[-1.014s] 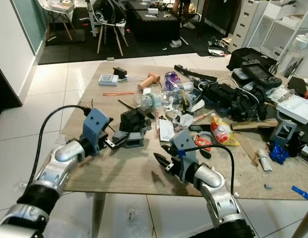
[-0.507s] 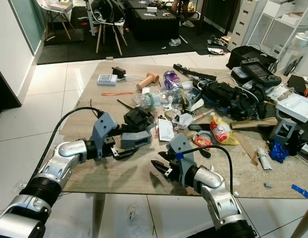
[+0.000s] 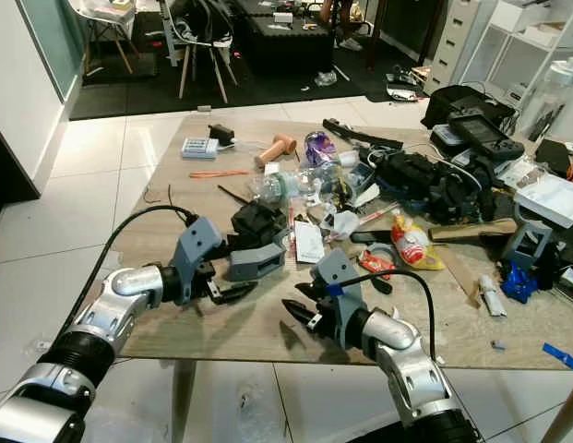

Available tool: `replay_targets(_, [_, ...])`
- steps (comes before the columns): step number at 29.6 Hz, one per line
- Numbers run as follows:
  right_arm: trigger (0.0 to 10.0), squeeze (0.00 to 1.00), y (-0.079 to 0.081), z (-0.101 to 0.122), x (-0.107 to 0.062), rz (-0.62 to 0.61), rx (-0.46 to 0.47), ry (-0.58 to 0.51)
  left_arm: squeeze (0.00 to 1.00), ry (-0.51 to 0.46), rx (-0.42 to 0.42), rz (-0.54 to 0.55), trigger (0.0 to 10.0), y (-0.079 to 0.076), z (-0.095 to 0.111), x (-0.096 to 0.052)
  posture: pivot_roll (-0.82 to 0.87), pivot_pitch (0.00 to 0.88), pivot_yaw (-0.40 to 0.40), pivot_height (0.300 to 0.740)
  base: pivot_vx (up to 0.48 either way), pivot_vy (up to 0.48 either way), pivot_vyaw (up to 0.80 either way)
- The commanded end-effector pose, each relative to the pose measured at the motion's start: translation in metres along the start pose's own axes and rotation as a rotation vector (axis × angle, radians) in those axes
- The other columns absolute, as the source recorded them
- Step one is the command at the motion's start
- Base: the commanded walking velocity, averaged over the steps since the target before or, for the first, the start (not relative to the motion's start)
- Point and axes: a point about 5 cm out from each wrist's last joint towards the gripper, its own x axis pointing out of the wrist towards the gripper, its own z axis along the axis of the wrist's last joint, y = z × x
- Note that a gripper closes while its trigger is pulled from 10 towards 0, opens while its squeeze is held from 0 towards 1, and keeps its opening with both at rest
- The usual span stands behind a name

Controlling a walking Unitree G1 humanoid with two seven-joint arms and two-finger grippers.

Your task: Picking trash to rubbish bin

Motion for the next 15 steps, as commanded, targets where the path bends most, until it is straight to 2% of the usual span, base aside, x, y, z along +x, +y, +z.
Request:
replay_targets(1, [10.0, 0.00, 0.001, -0.003, -0.002, -0.005, 0.014, 0.012, 0.00, 0.000, 0.007, 0.002, 6.5, -0.001, 0.001, 0.003, -0.10, 0.070, -0.031, 0.740, 0.000, 0.000, 0.00])
replay_targets(2, [10.0, 0.00, 0.001, -0.003, -0.002, -0.006, 0.015, 0.012, 0.00, -0.007, -0.009, 0.013, 4.2, -0.001, 0.001, 0.003, -0.10, 0.070, -0.031, 0.740, 0.000, 0.000, 0.00])
replay_targets(4, [10.0, 0.00, 0.001, -0.003, -0.002, -0.006, 0.016, 0.012, 0.00, -0.013, -0.021, 0.020, 4.2, -0.001, 0.001, 0.004, -0.10, 0.070, -0.031, 0.740, 0.000, 0.000, 0.00])
replay_targets(5, [10.0, 0.00, 0.001, -0.003, -0.002, -0.006, 0.017, 0.012, 0.00, -0.026, -0.038, 0.024, 0.9, -0.003, 0.001, 0.004, -0.10, 0.070, -0.031, 0.740, 0.000, 0.000, 0.00])
replay_targets(6, [10.0, 0.00, 0.002, -0.004, -0.002, -0.006, 0.018, 0.013, 0.00, -0.046, -0.063, 0.014, 0.0, -0.005, 0.001, 0.005, -0.10, 0.068, -0.031, 0.740, 0.000, 0.000, 0.00])
replay_targets(9, [10.0, 0.00, 0.003, -0.005, -0.002, -0.005, 0.020, 0.013, 0.00, -0.077, -0.100, -0.010, 0.0, -0.010, 0.001, 0.005, -0.10, 0.067, -0.031, 0.740, 0.000, 0.000, 0.00])
replay_targets(15, [10.0, 0.00, 0.004, -0.005, -0.001, -0.002, 0.019, 0.013, 0.00, -0.087, -0.122, -0.044, 0.0, -0.013, -0.001, 0.003, -0.10, 0.057, -0.033, 0.740, 0.000, 0.000, 0.00])
